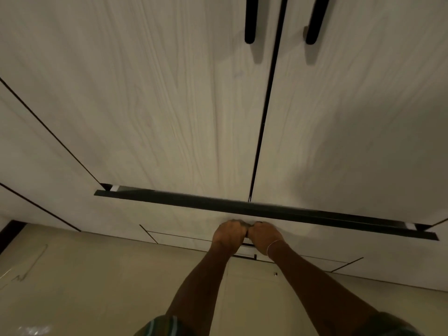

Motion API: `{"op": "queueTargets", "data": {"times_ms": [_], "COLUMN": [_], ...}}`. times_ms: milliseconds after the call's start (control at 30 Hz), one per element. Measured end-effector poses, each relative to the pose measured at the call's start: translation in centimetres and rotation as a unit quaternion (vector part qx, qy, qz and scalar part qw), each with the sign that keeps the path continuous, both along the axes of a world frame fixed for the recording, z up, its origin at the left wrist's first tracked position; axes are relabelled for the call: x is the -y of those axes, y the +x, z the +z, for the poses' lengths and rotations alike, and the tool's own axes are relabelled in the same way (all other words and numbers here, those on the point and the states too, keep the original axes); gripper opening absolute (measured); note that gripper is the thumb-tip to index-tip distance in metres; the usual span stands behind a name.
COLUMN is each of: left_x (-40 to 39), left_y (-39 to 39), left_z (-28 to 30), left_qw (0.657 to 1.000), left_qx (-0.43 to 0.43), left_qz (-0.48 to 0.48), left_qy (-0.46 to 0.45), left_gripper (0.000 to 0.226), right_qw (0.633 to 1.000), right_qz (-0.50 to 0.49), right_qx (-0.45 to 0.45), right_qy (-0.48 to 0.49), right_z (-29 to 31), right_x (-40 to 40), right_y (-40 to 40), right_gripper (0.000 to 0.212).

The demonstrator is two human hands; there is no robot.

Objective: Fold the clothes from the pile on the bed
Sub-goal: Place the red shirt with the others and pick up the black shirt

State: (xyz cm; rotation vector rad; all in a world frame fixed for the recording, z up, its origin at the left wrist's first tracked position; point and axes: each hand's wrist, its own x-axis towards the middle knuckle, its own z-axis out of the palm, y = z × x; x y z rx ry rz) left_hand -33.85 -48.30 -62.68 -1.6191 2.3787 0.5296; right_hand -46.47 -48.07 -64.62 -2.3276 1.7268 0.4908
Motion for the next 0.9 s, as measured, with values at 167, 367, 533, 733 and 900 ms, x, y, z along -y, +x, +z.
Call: {"op": "queueTargets", "data": {"times_ms": [167, 367, 533, 733, 900], "left_x": [-3.0, -8.0, -12.9, -18.8, -23.4], "left_y": [0.9, 2.0, 2.8, 3.5, 4.3], "left_z": [0.5, 0.6, 1.1, 1.5, 1.6], "left_qw": [0.999, 0.998, 0.997, 0.997, 0.997], "left_qx": [-0.013, -0.006, -0.006, 0.019, 0.018], "left_qz": [-0.028, -0.050, -0.045, -0.034, -0.028], "left_qy": [-0.040, -0.049, -0.064, -0.066, -0.068], "left_gripper": [0.032, 0.033, 0.030, 0.032, 0.035], "right_qw": [1.000, 0.999, 0.999, 1.000, 0.999], "right_qz": [0.023, 0.031, 0.029, 0.022, 0.031], "right_qx": [0.005, 0.020, 0.015, 0.018, 0.014], "right_qy": [-0.009, -0.013, -0.017, -0.014, -0.007], "right_z": [-0.4, -0.5, -0.6, -0.5, -0.5], "right_x": [-3.0, -7.9, -12.5, -18.4, -22.8], "right_y": [0.1, 0.7, 1.5, 2.4, 3.1], "right_gripper": [0.025, 0.029, 0.029, 0.029, 0.030]}}
